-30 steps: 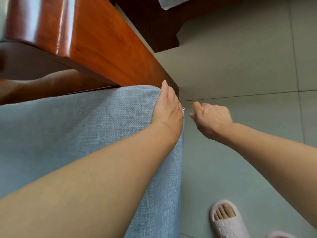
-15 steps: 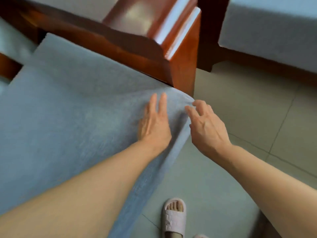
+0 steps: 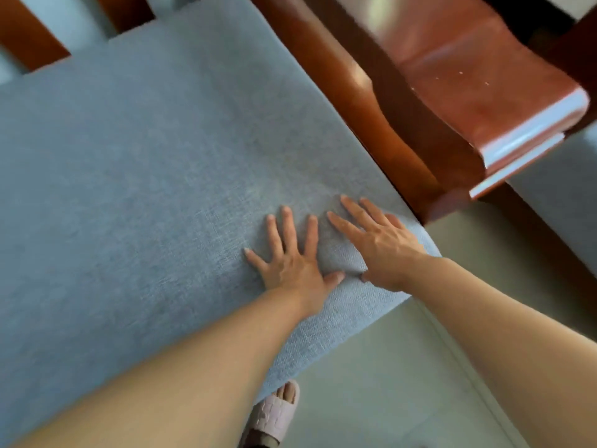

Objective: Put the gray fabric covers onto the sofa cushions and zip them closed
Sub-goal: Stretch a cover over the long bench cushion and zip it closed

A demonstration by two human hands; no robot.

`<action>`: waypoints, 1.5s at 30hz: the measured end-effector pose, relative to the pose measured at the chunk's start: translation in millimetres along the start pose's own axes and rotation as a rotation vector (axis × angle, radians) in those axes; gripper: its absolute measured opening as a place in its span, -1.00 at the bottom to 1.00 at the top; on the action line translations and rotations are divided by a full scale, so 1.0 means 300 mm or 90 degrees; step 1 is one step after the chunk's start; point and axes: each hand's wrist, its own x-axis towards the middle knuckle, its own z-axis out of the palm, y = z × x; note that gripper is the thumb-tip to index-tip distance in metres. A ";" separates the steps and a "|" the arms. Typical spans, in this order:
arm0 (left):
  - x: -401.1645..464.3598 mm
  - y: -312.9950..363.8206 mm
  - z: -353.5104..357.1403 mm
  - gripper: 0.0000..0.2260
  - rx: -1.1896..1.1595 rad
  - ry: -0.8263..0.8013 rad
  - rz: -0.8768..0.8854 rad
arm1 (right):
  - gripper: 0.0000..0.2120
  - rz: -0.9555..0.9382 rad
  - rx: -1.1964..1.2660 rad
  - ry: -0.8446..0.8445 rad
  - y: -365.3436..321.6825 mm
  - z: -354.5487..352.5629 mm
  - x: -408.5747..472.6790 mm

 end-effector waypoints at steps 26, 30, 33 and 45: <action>-0.006 0.108 -0.023 -0.26 -0.117 -0.078 -0.165 | 0.21 -0.119 -0.080 -0.160 0.088 -0.040 0.104; -0.012 0.173 0.015 -0.33 -0.193 -0.002 -0.227 | 0.15 -0.143 -0.082 -0.116 0.099 -0.028 0.084; -0.019 0.174 0.048 -0.35 -0.208 0.064 -0.234 | 0.11 -0.155 -0.094 -0.082 0.105 -0.006 0.071; -0.063 0.300 0.130 -0.38 -0.324 0.214 -0.335 | 0.08 -0.207 -0.046 0.003 0.155 0.053 0.095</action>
